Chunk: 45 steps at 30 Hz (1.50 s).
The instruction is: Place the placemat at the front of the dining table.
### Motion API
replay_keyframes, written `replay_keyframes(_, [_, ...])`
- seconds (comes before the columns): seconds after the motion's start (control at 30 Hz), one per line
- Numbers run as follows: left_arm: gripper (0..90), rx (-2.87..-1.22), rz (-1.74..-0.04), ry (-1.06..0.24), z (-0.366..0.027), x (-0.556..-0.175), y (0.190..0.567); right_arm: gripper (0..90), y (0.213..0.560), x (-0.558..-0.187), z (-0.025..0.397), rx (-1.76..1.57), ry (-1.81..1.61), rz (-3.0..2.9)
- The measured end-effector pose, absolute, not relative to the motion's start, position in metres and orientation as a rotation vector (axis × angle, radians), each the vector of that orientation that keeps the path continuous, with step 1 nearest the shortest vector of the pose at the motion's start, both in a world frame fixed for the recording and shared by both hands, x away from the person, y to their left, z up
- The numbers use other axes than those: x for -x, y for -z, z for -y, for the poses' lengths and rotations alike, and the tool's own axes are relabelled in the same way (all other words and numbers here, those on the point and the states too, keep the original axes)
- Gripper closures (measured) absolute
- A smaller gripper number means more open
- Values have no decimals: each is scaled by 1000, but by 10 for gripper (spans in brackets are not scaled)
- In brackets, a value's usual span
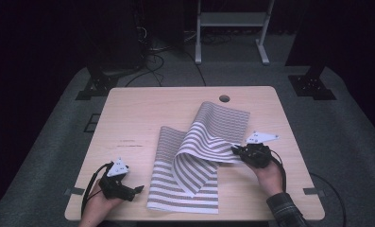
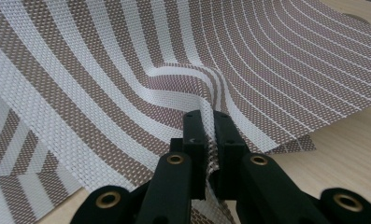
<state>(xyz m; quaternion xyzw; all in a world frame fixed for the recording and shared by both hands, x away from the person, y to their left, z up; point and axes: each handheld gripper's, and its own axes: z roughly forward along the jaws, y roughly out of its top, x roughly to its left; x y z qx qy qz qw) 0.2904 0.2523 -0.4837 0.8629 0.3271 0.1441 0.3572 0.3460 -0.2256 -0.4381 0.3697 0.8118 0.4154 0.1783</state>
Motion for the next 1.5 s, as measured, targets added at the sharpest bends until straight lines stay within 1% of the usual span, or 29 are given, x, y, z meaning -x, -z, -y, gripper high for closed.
replay_keyframes(0.6, [0,-2226,-846,-371,-252,-290,484,854,437,-384,238,-1115,-1162,-2235])
replay_keyframes(0.93, [0,-2226,-846,-371,-252,-290,484,854,439,-414,240,-1159,-1140,-2214])
replay_keyframes(1.27, [0,-2224,-850,-374,-252,-290,484,848,444,-432,248,-1193,-1111,-2187])
replay_keyframes(1.3, [0,-2224,-850,-374,-252,-290,484,814,444,-432,249,-1205,-1118,-2183])
replay_keyframes(1.33, [0,-2223,-851,-374,-252,-290,484,736,444,-432,250,-1213,-1144,-2168])
replay_keyframes(1.37, [0,-2223,-852,-375,-252,-290,484,701,442,-431,252,-1223,-1165,-2156])
replay_keyframes(1.4, [0,-2223,-852,-375,-252,-290,484,693,439,-429,253,-1231,-1172,-2146])
replay_keyframes(1.43, [0,-2222,-854,-375,-252,-290,484,660,437,-427,255,-1226,-1184,-2143])
replay_keyframes(1.47, [0,-2222,-854,-375,-252,-290,484,660,437,-427,255,-1226,-1184,-2143])
replay_keyframes(1.5, [0,-2223,-854,-375,-252,-289,484,622,433,-421,255,-1211,-1194,-2140])
